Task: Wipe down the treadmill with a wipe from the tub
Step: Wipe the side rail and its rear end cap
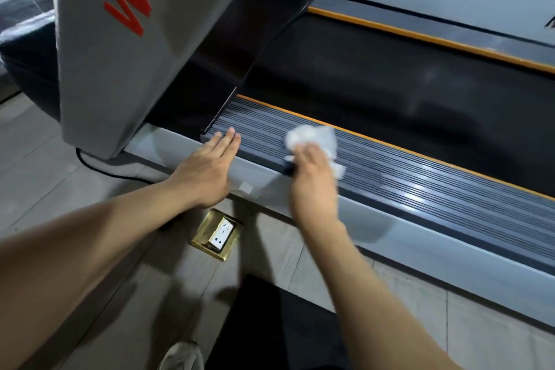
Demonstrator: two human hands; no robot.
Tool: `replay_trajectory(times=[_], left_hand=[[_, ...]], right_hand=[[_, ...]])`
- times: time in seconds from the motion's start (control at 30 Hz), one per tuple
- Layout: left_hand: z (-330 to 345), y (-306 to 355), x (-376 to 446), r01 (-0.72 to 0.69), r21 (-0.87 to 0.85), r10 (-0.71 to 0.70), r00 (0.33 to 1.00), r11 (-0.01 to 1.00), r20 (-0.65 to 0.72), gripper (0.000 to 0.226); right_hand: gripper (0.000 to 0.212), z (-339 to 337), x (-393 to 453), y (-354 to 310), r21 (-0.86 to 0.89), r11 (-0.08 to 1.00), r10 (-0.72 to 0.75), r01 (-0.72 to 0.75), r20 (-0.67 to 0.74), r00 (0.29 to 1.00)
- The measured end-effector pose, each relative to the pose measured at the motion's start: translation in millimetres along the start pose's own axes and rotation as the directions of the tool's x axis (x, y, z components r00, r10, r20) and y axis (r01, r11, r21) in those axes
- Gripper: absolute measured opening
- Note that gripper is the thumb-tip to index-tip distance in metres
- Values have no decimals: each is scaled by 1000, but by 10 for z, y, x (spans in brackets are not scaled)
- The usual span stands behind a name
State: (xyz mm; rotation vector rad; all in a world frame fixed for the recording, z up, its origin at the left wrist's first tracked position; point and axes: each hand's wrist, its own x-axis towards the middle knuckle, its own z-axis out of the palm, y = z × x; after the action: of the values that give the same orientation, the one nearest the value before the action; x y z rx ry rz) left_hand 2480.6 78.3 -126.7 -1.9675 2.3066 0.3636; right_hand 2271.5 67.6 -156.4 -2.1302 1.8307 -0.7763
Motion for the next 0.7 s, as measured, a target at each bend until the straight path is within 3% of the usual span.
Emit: replay_trajectory(times=[0.1,0.23,0.37,0.43,0.5,0.6,0.7], left_hand=[[13,-17,21,-28,-14,26,996,1000,-82,77],[16,99,87,-5,-67,-7,984,998,-178,64],[122,310,137,-270,84,281,943,959,-178,69],[135,502,141,-328,115,341,932,938,-123,72],[141,678,136,-339,120,351,931,933,-102,72],[134,810,151,-362,128,375,922,923,-96,75],[144,873,202,-429,147,443,894,891,-71,77]], right_hand=[[53,261,131,-631,-22,978,-199,209,217,956],[51,62,-117,-145,-22,969,-239,245,144,960],[54,-517,-692,865,-81,997,-5,1,-49,999],[61,-749,-833,1152,-134,973,173,-187,-107,979],[64,-758,-731,1177,-166,945,262,-281,-128,956],[56,-485,-186,878,-106,977,179,-183,-46,983],[41,-247,351,493,-34,998,-41,46,138,990]])
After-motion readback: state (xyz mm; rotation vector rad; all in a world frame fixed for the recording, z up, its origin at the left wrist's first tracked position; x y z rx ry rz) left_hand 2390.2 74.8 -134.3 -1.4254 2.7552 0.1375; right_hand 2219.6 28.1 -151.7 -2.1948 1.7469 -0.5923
